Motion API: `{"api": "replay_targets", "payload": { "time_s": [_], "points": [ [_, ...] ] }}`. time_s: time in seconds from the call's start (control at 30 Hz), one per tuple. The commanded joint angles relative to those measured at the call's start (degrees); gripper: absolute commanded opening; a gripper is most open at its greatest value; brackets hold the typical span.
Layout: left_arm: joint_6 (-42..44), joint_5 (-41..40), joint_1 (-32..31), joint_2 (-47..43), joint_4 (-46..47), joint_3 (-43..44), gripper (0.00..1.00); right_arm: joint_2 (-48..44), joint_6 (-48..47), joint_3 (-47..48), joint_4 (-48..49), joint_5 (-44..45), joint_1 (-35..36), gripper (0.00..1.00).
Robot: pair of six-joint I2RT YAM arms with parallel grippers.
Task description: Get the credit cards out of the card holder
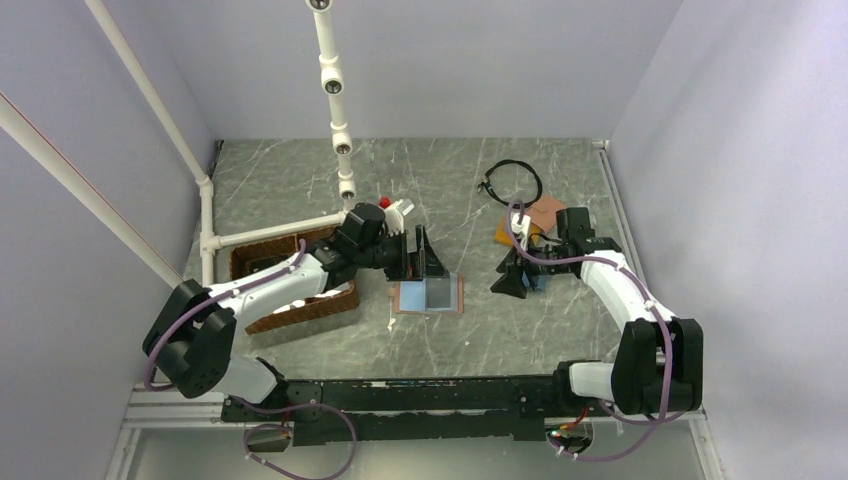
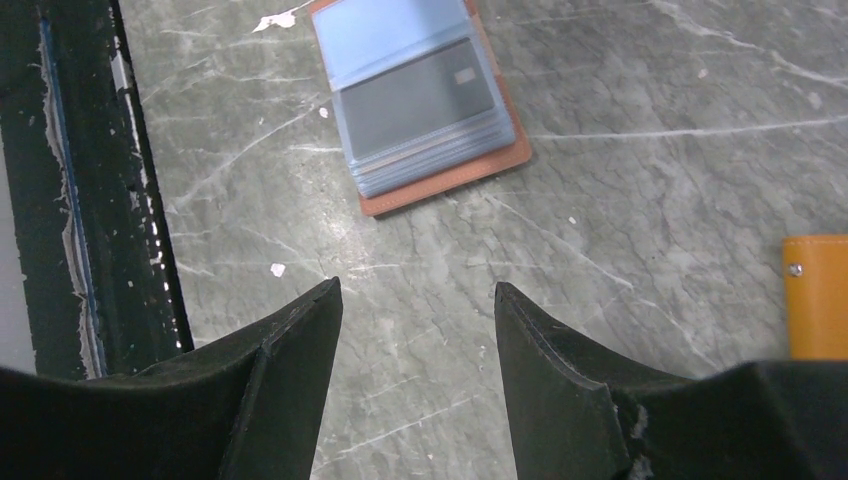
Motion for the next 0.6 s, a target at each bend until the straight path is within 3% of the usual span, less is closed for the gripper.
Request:
{"api": "replay_targets", "payload": {
  "time_s": [0.0,0.33,0.57],
  "points": [
    [0.0,-2.2,-0.6,0.3,-1.6,2.7,1.00,0.3,-0.2,0.2,1.4,-0.3,1.5,0.60],
    [0.7,-14.4,-3.6,4.7,-15.3,7.3,0.99,4.6,4.1,2.2,2.5,-4.6,6.7,0.60],
    [-1.9,-16.6,-5.0,9.1,-12.9,6.8,0.85,11.3,25.1,3.6,12.4,-9.9,7.1,0.59]
  ]
}}
